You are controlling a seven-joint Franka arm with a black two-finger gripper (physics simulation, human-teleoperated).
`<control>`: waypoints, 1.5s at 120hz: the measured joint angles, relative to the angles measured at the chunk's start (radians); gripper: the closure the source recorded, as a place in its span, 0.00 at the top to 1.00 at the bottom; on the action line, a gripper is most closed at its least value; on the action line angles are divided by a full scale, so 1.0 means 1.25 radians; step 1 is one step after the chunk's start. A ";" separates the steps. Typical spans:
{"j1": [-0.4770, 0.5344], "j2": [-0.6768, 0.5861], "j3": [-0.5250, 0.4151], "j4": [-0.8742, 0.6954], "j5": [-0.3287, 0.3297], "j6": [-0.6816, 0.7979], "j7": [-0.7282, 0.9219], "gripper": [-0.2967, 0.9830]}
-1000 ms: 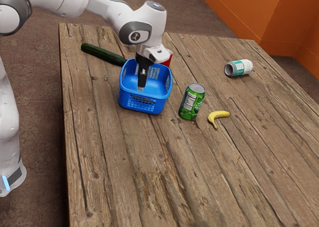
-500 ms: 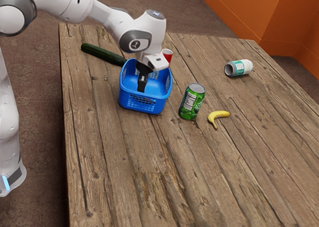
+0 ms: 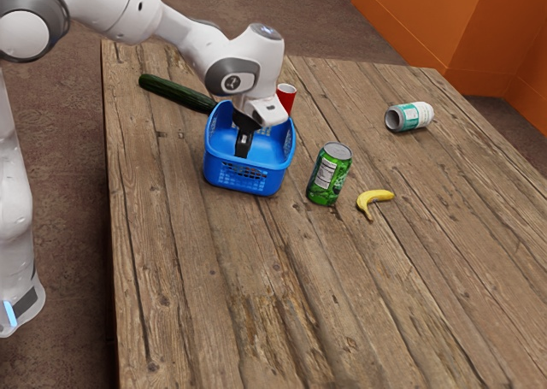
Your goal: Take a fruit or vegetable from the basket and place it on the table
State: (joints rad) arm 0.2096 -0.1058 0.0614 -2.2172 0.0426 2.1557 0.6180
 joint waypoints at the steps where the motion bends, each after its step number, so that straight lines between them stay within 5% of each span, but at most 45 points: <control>1: 0.000 0.001 0.000 0.000 0.000 0.000 0.000 0.77; 58: -0.001 0.008 -0.001 -0.023 0.003 0.026 0.010 0.38; 112: -0.002 -0.159 -0.036 -0.021 0.005 -0.011 0.011 0.34; 149: -0.002 -0.216 -0.237 0.035 -0.008 -0.082 0.011 0.34; 180: -0.003 -0.196 -0.293 0.066 -0.012 -0.110 0.011 0.34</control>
State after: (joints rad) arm 0.2064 -0.3514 -0.3044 -2.1344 0.0278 2.0185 0.6316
